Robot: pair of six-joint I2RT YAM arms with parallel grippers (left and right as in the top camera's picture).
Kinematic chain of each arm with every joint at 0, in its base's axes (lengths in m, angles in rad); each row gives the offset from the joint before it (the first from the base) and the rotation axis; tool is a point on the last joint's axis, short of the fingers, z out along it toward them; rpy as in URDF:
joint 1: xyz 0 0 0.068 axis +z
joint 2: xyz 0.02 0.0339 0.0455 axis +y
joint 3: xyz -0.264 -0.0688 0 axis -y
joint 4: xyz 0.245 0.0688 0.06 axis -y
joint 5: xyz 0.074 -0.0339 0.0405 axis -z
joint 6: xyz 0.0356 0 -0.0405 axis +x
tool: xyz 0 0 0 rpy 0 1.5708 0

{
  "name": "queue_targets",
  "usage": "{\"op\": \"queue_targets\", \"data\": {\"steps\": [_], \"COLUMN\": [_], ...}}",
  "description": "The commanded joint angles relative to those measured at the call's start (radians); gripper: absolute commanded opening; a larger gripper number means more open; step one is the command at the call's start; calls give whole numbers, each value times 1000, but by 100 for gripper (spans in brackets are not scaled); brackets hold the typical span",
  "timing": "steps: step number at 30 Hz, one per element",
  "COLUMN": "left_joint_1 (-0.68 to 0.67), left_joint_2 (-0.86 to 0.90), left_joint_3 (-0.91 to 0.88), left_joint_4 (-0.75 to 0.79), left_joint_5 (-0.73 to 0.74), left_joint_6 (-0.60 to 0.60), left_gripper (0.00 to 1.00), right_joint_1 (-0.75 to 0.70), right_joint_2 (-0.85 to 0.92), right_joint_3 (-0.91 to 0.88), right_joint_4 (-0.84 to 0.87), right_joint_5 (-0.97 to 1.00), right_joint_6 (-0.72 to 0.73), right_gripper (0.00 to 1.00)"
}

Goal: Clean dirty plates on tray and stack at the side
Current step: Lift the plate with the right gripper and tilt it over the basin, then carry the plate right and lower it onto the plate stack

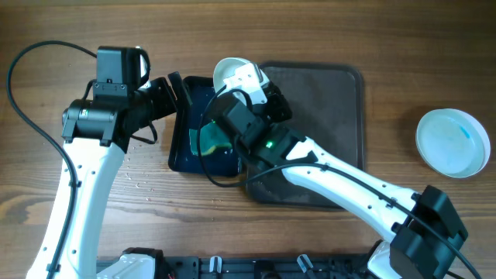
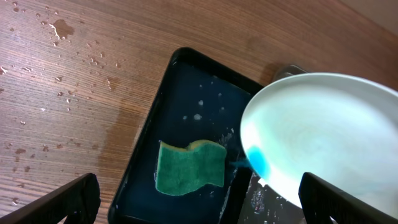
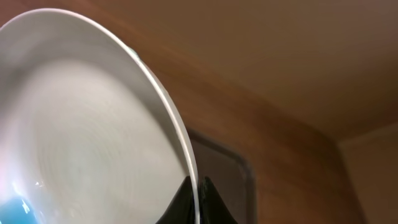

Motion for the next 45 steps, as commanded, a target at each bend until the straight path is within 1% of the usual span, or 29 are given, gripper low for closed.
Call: {"op": "queue_targets", "data": {"steps": [1, 6, 10, 13, 19, 22, 23, 24, 25, 26, 27, 28, 29, 30, 31, 33, 34, 35, 36, 37, 38, 40, 42, 44, 45], "left_joint_1": [8, 8, 8, 8, 8, 8, 8, 8, 8, 8, 8, 8, 8, 8, 8, 8, 8, 8, 8, 8, 8, 8, 8, 8, 8], "left_joint_2": [-6, -6, -6, -6, -6, -6, -6, -6, -6, -6, -6, -6, -6, -6, -6, -6, -6, -6, -6, -6, -6, -6, -6, -6, -6], "left_joint_3": [13, 13, 13, 13, 13, 13, 13, 13, 13, 13, 13, 13, 13, 13, 13, 13, 13, 13, 13, 13, 13, 13, 13, 13, 13], "left_joint_4": [2, 2, 2, 2, 2, 2, 2, 2, 2, 2, 2, 2, 2, 2, 2, 2, 2, 2, 2, 2, 2, 2, 2, 2, 2], "left_joint_5": [16, 16, 16, 16, 16, 16, 16, 16, 16, 16, 16, 16, 16, 16, 16, 16, 16, 16, 16, 16, 16, 16, 16, 16, 16], "left_joint_6": [5, 5, 5, 5, 5, 5, 5, 5, 5, 5, 5, 5, 5, 5, 5, 5, 5, 5, 5, 5, 5, 5, 5, 5, 5], "left_gripper": [100, 100, 100, 100, 100, 100, 100, 100, 100, 100, 100, 100, 100, 100, 100, 100, 100, 100, 100, 100, 100, 100, 100, 100, 100], "right_joint_1": [11, 26, 52, 95, 127, 126, 127, 118, 106, 90, 101, 110, 104, 90, 85, 92, 77, 45, -1, -50, -137, -234, -378, -505, -572], "right_joint_2": [-1, -8, -9, -10, -10, -10, -10, -10, -10, -13, -14, -14, -11, -11, -16, -16, -11, -11, -13, -14, -29, -58, -135, -221, -264], "right_joint_3": [19, 19, 19, 19, 19, 19, 19, 19, 19, 19, 19, 19, 19, 19, 19, 19, 19, 19, 19, 19, 19, 19, 19, 19, 19], "right_joint_4": [35, 79, 91, 117, 132, 133, 133, 153, 176, 210, 204, 208, 239, 261, 252, 219, 198, 132, 33, -44, -128, -155, -157, -176, -199], "right_joint_5": [112, 133, 135, 169, 258, 225, 207, 230, 253, 233, 167, 171, 226, 238, 209, 168, 169, 150, 46, -108, -371, -610, -853, -947, -959], "right_joint_6": [-85, -187, -206, -257, -282, -257, -289, -337, -328, -280, -352, -431, -455, -378, -306, -321, -234, -58, 130, 249, 394, 471, 480, 509, 560], "right_gripper": [4, 4, 4, 4, 4, 4, 4, 4, 4, 4, 5, 4, 4, 4, 4, 4, 4, 4, 4, 4, 4, 4, 4, 4, 4]}}
